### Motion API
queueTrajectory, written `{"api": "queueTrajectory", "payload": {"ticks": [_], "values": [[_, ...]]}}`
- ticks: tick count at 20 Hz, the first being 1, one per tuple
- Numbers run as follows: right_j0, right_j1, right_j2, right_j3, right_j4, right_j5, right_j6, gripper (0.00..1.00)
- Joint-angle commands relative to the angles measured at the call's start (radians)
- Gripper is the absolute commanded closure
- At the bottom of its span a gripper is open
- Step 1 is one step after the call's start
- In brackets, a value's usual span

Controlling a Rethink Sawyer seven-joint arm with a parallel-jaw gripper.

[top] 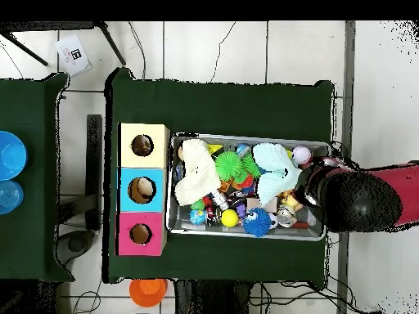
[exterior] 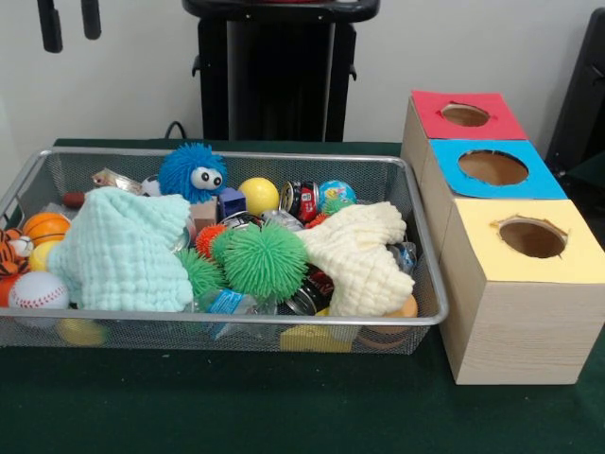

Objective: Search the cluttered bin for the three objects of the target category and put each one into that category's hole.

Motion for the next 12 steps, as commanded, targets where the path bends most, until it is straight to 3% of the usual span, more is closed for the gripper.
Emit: {"api": "queueTrajectory", "payload": {"ticks": [1, 9, 12], "values": [[-0.034, 0.027, 0.036, 0.11, 0.074, -0.099, -0.081, 0.0], [-0.07, 0.04, 0.085, 0.246, 0.261, -0.315, 0.187, 0.0], [-0.04, 0.026, 0.043, 0.26, 0.271, -0.393, 0.229, 0.0]]}}
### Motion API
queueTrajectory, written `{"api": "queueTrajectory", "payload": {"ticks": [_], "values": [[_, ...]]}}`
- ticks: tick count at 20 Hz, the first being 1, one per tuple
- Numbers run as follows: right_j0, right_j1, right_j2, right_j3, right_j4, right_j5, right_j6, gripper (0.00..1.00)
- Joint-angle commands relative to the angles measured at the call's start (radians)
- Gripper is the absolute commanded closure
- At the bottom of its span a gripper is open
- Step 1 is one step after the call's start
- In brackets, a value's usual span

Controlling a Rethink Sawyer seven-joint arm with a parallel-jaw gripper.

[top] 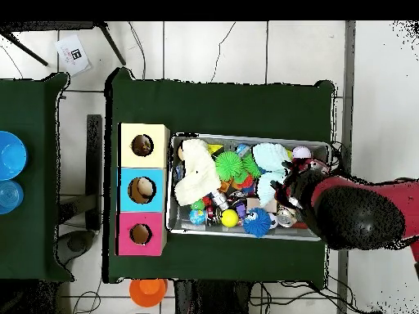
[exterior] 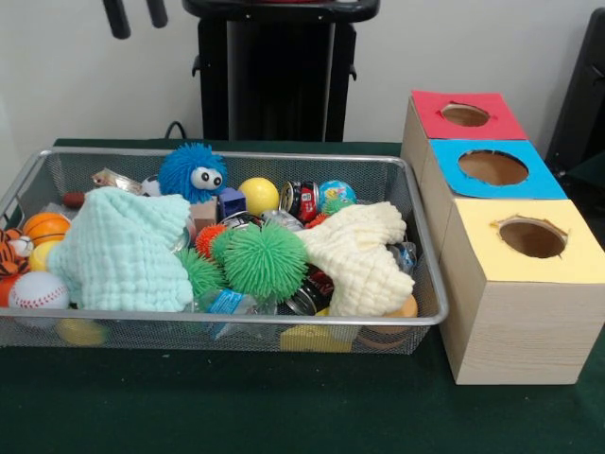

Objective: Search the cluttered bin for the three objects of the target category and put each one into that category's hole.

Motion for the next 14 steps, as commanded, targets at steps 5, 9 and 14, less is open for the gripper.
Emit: {"api": "queueTrajectory", "payload": {"ticks": [5, 9, 14], "values": [[0.162, 0.136, -0.222, 0.118, -0.036, -0.305, 0.287, 0.0], [0.222, 0.128, -0.304, 0.128, -0.025, -0.398, 0.314, 0.0], [0.309, 0.157, -0.441, 0.101, -0.065, -0.523, 0.318, 0.0]]}}
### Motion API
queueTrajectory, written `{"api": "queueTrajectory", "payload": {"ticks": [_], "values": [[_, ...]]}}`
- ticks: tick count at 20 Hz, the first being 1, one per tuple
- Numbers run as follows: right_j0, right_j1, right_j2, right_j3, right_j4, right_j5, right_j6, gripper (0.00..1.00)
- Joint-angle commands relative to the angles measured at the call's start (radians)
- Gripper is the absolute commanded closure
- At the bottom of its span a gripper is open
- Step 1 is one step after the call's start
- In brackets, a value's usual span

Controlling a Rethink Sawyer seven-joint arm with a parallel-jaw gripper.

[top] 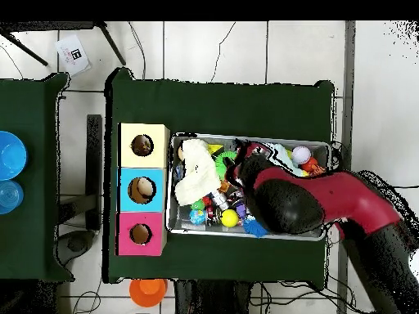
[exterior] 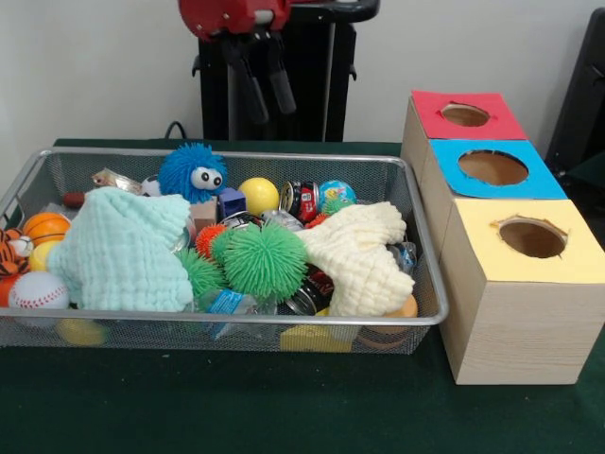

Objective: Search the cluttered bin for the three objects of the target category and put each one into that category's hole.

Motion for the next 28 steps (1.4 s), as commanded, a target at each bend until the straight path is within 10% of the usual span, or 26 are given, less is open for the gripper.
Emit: {"api": "queueTrajectory", "payload": {"ticks": [1, 17, 28], "values": [[0.066, 0.076, -0.219, 0.047, -0.063, -0.104, 0.302, 0.0], [0.134, 0.203, -0.352, -0.017, -0.061, -0.227, 0.196, 0.0], [0.02, 0.377, -0.212, 0.019, -0.064, -0.23, 0.085, 0.0]]}}
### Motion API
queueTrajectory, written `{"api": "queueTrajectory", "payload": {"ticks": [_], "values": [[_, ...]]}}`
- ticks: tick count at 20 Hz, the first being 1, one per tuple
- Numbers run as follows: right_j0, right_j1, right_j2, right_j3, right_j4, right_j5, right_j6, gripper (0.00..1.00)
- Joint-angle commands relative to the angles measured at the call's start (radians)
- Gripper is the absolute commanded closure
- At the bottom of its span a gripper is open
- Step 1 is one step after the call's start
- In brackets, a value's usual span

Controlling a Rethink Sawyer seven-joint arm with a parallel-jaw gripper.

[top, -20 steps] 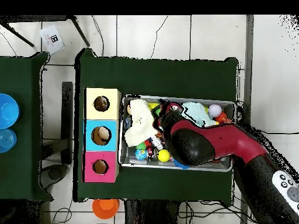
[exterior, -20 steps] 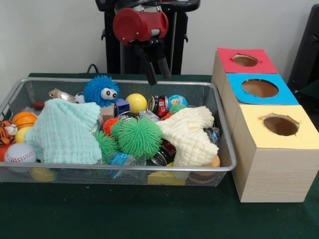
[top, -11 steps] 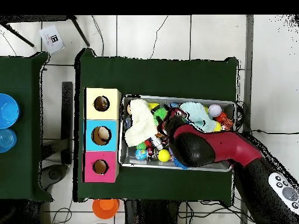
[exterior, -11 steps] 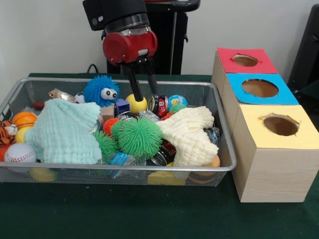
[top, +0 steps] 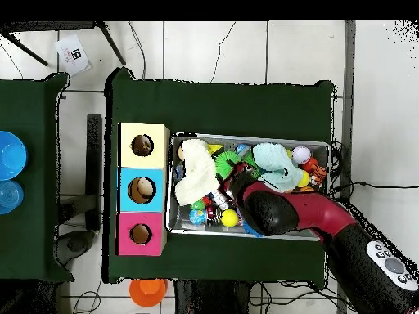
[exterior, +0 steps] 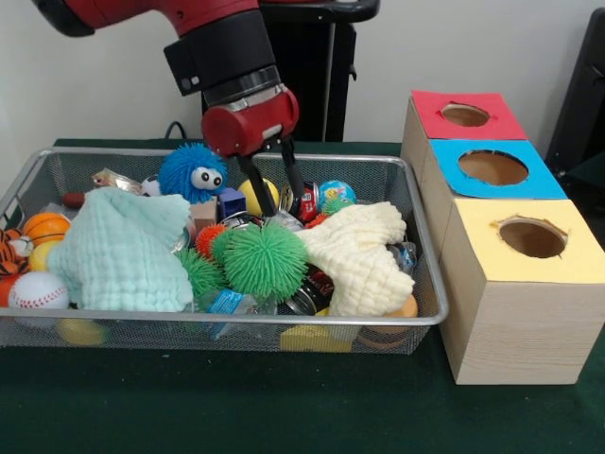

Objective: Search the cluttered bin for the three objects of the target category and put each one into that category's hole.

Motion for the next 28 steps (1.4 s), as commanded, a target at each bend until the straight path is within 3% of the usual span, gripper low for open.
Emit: {"api": "queueTrajectory", "payload": {"ticks": [1, 5, 14, 21, 28], "values": [[-0.053, 0.136, 0.039, 0.017, -0.051, -0.047, 0.082, 0.0], [-0.074, 0.182, 0.057, 0.011, -0.069, -0.05, 0.061, 0.0], [-0.129, 0.381, 0.107, -0.032, -0.111, -0.007, -0.027, 0.0], [-0.146, 0.435, 0.144, -0.041, -0.148, 0.003, -0.027, 0.0], [-0.096, 0.438, 0.082, -0.114, -0.206, -0.003, -0.006, 0.0]]}}
